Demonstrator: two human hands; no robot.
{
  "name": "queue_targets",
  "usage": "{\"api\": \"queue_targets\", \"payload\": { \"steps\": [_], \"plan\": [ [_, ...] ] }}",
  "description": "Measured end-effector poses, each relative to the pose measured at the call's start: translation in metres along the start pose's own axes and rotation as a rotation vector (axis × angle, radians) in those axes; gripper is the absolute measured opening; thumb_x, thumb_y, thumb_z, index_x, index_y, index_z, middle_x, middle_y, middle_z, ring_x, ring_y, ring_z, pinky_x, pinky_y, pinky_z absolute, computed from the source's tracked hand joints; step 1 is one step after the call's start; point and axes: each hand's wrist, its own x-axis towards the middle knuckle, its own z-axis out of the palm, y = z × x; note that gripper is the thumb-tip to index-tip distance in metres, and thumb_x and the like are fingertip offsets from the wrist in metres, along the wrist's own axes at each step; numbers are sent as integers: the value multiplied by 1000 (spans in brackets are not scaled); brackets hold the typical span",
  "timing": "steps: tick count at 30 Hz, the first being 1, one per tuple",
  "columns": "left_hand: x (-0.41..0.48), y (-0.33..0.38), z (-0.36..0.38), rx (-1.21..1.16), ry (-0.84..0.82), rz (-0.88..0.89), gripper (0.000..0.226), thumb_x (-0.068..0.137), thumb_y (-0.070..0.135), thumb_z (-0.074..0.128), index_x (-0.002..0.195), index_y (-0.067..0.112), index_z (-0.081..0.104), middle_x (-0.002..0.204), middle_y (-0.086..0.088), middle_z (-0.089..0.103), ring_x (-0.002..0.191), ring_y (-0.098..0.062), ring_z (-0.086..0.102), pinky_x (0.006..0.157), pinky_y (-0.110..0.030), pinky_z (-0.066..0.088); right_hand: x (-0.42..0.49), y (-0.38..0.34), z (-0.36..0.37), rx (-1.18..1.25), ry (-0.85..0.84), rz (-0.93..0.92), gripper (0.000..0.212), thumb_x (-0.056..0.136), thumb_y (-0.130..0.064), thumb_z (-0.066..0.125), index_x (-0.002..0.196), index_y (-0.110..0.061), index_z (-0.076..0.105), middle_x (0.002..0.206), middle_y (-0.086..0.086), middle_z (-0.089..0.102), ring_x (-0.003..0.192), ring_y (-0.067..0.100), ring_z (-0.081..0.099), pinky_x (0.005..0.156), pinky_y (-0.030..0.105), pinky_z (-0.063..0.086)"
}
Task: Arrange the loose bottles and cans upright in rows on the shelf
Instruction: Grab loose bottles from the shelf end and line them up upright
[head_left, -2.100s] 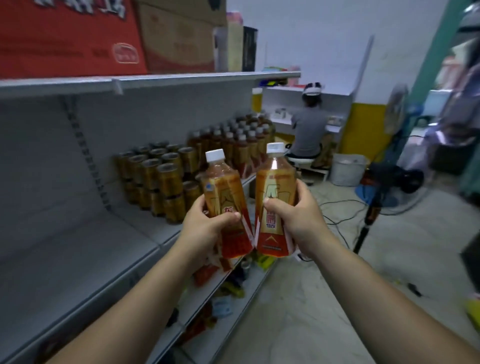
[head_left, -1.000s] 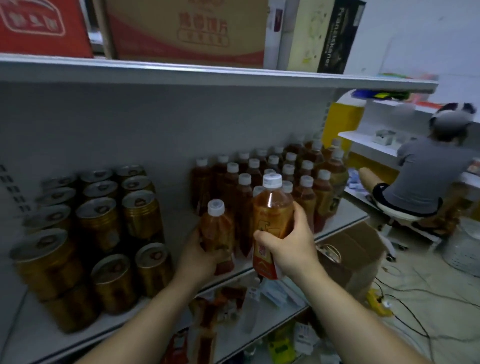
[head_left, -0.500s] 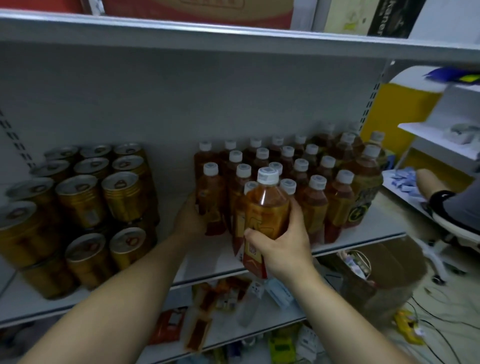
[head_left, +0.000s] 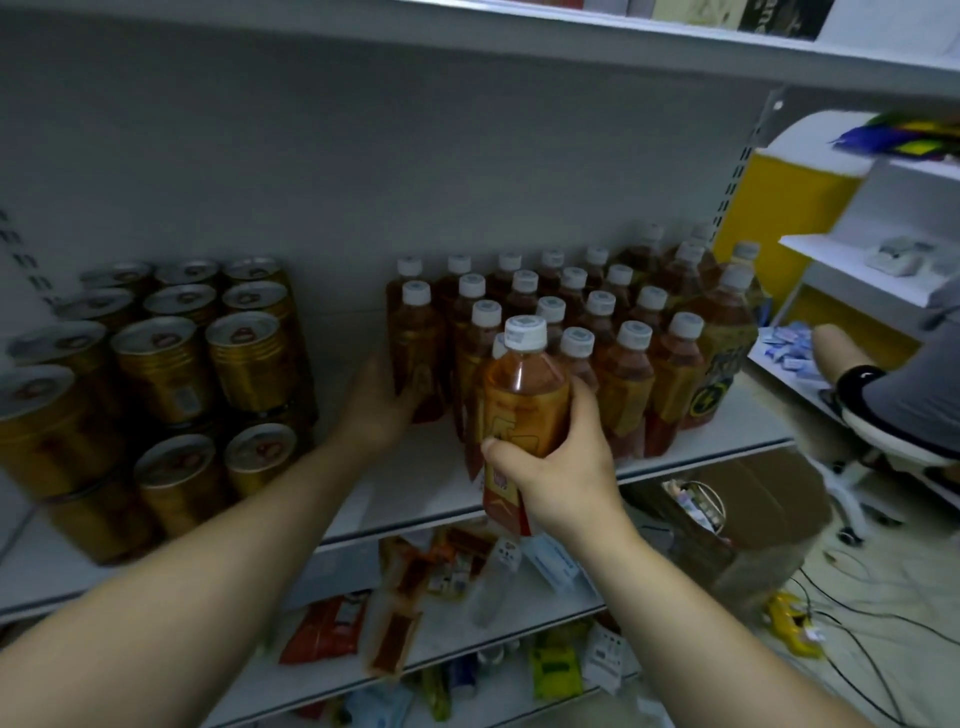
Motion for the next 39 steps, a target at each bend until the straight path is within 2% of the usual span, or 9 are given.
{"api": "queue_targets", "payload": {
  "steps": [4, 7, 15, 18, 21, 27, 30, 34, 39],
  "plan": [
    [-64, 2, -19, 18, -377, 27, 71, 78, 5, 67, 134, 36, 37, 133, 11, 44, 127, -6, 40, 90, -18, 39, -7, 2, 10, -63, -8, -40, 85, 62, -45, 80, 135, -38, 37, 118, -13, 32, 105, -3, 31, 89, 24, 29],
    [-96, 13, -25, -22, -562, -24, 80, 64, 25, 78, 126, 48, 33, 125, 26, 46, 119, 7, 43, 89, -12, 39, -9, -1, 16, -44, -58, -74, 79, 63, -44, 79, 133, -33, 44, 116, -12, 38, 107, 3, 39, 87, 23, 32],
    [-113, 29, -14, -62, -206, -52, 64, 59, 29, 84, 113, 37, 50, 102, 13, 65, 85, 1, 65, 70, -26, 58, 2, -19, 11, 1, -374, -104, 65, 73, -46, 76, 130, -29, 51, 128, -2, 55, 118, 16, 52, 101, 40, 44],
    [-105, 26, -10, -50, -53, -100, 67, 60, 27, 85, 114, 34, 46, 101, 14, 59, 86, -6, 63, 73, -34, 57, 40, -40, -7, -152, -335, -234, 83, 67, -70, 62, 139, -36, 40, 143, -3, 43, 127, 17, 43, 100, 34, 37],
    [-90, 23, 0, 30, 44, -98, 75, 63, 28, 84, 124, 31, 42, 96, 24, 52, 82, 7, 52, 67, -17, 45, 104, -55, -30, -567, -253, -328, 83, 71, -78, 50, 140, -33, 40, 144, 3, 43, 127, 27, 44, 95, 35, 39],
    [-66, -13, 28, -25, 18, -72, 81, 71, 24, 80, 128, 38, 25, 113, 17, 50, 110, -9, 52, 86, -30, 43, 143, -8, -40, -1046, -395, -217, 104, 58, -97, -1, 146, -47, 19, 156, 1, 27, 139, 39, 23, 105, 54, 25],
    [-47, -22, 33, -19, 23, -60, 85, 73, 22, 78, 133, 36, 20, 119, 15, 48, 109, -4, 49, 89, -24, 43, 143, -9, -34, -1054, -371, -248, 105, 56, -97, -5, 147, -48, 16, 157, 2, 25, 140, 38, 20, 105, 55, 22],
    [-22, -32, 36, -46, 3, -40, 87, 74, 16, 77, 129, 39, 13, 113, 26, 46, 93, 21, 50, 67, -1, 42, 142, -5, -36, -1028, -368, -274, 102, 59, -96, -3, 147, -47, 15, 159, 1, 17, 143, 36, 14, 106, 56, 20],
    [2, -39, 37, -48, -57, -114, 94, 75, 12, 76, 128, 44, 6, 114, 25, 44, 99, 6, 50, 63, -8, 48, 148, 0, -35, -1026, -358, -272, 104, 59, -97, -2, 147, -45, 17, 159, 1, 15, 144, 35, 12, 106, 57, 19]
  ]
}}
